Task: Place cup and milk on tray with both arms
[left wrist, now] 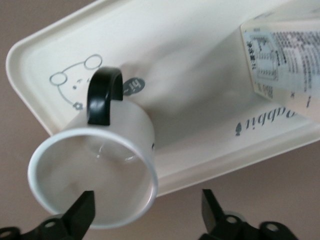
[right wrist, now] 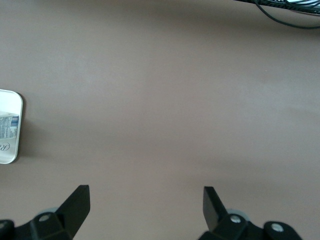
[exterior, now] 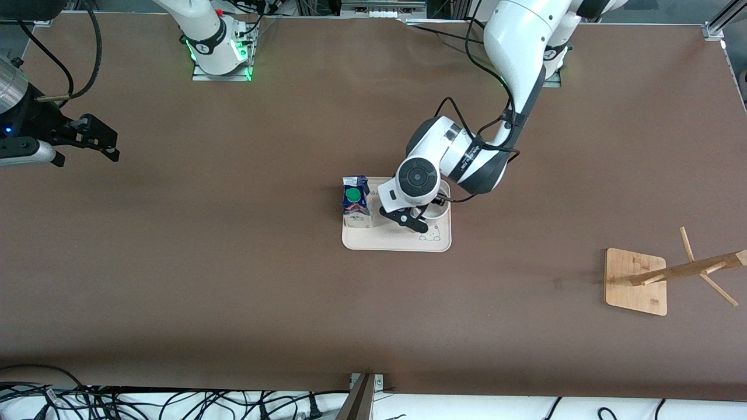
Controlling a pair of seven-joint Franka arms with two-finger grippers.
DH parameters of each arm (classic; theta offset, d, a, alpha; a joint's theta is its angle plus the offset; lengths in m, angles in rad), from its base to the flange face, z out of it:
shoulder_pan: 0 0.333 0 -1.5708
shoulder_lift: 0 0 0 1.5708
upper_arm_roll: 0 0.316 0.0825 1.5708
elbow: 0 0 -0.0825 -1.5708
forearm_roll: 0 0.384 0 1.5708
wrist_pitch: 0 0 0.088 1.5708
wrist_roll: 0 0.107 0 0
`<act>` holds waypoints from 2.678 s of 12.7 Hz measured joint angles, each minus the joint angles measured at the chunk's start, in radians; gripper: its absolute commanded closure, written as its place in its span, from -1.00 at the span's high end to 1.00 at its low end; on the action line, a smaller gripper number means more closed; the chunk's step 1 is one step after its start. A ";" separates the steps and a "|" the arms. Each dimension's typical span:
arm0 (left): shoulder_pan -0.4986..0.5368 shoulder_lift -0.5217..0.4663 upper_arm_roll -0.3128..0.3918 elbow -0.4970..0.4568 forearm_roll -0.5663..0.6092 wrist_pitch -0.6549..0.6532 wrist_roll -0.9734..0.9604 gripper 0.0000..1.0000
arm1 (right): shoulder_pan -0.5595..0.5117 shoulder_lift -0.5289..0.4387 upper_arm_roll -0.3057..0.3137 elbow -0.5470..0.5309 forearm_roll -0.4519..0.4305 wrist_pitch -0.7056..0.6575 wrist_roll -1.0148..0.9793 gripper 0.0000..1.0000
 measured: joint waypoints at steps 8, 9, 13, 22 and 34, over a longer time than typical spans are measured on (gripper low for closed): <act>0.321 -0.305 0.039 0.075 0.002 -0.257 0.008 1.00 | 0.000 0.000 0.000 0.000 0.000 0.001 0.000 1.00; 0.381 -0.320 0.039 0.117 0.001 -0.304 0.013 1.00 | 0.000 0.000 0.000 0.000 0.000 0.001 0.000 1.00; 0.537 -0.343 0.039 0.220 0.004 -0.380 0.014 1.00 | 0.000 0.000 0.000 0.000 0.000 0.001 0.000 1.00; 0.662 -0.350 0.019 0.232 0.015 -0.383 0.112 1.00 | 0.000 0.000 0.000 0.000 0.000 0.001 0.000 1.00; 0.599 -0.396 0.054 0.203 0.040 -0.342 0.111 1.00 | 0.000 0.000 0.000 0.000 0.000 0.001 0.000 1.00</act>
